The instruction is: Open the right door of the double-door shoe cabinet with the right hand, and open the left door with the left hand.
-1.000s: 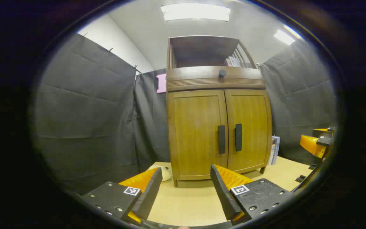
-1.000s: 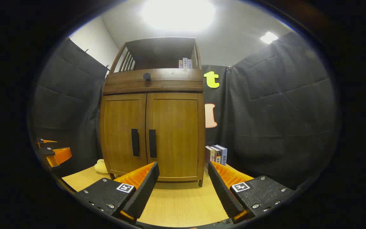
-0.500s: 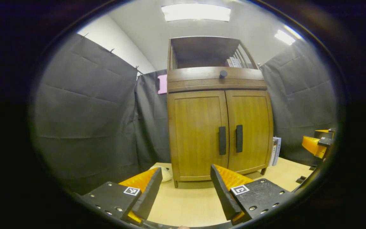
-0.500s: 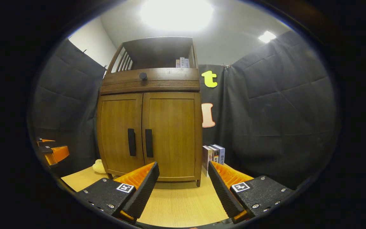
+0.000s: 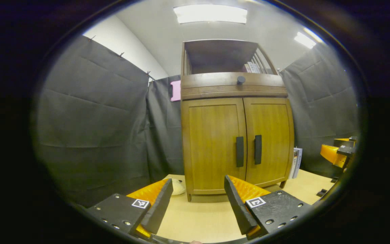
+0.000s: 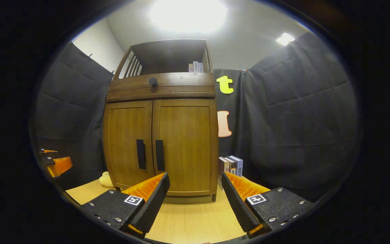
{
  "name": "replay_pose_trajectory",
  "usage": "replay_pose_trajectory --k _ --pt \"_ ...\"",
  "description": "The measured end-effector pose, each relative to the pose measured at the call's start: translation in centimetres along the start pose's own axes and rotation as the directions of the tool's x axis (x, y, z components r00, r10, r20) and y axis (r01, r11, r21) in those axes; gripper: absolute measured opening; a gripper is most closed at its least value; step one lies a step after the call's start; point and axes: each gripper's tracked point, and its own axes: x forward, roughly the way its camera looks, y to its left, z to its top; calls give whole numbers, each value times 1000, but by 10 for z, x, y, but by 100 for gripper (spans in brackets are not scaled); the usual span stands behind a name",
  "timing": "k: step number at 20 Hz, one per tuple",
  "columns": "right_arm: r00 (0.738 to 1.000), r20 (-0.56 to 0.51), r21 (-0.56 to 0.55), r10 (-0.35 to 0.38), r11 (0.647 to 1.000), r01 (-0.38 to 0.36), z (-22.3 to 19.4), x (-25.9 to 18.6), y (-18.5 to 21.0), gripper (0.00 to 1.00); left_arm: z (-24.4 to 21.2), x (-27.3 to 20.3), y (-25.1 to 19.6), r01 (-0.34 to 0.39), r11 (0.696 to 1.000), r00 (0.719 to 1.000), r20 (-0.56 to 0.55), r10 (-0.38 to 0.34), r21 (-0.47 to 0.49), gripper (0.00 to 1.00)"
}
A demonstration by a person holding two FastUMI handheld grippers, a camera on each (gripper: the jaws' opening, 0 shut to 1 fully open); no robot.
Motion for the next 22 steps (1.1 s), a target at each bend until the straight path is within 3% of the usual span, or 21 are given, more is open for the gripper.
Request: replay_pose_trajectory --k 10,16,17,21,22 --pt "998 40 10 45 999 -46 29 69 32 95 7 12 11 -20 1000 1000 -1 20 3 87" --pt "995 51 15 90 996 -91 40 114 58 95 5 13 27 -69 998 998 -5 69 -1 87" --pt "994 53 16 96 995 -97 40 122 63 95 7 14 31 -79 997 997 -5 79 0 93" --pt "993 38 32 111 993 -113 36 154 76 95 7 15 34 -115 993 993 -8 115 9 87" --pt "993 26 33 114 993 -114 32 162 78 95 6 17 36 -125 992 992 -10 125 9 93"
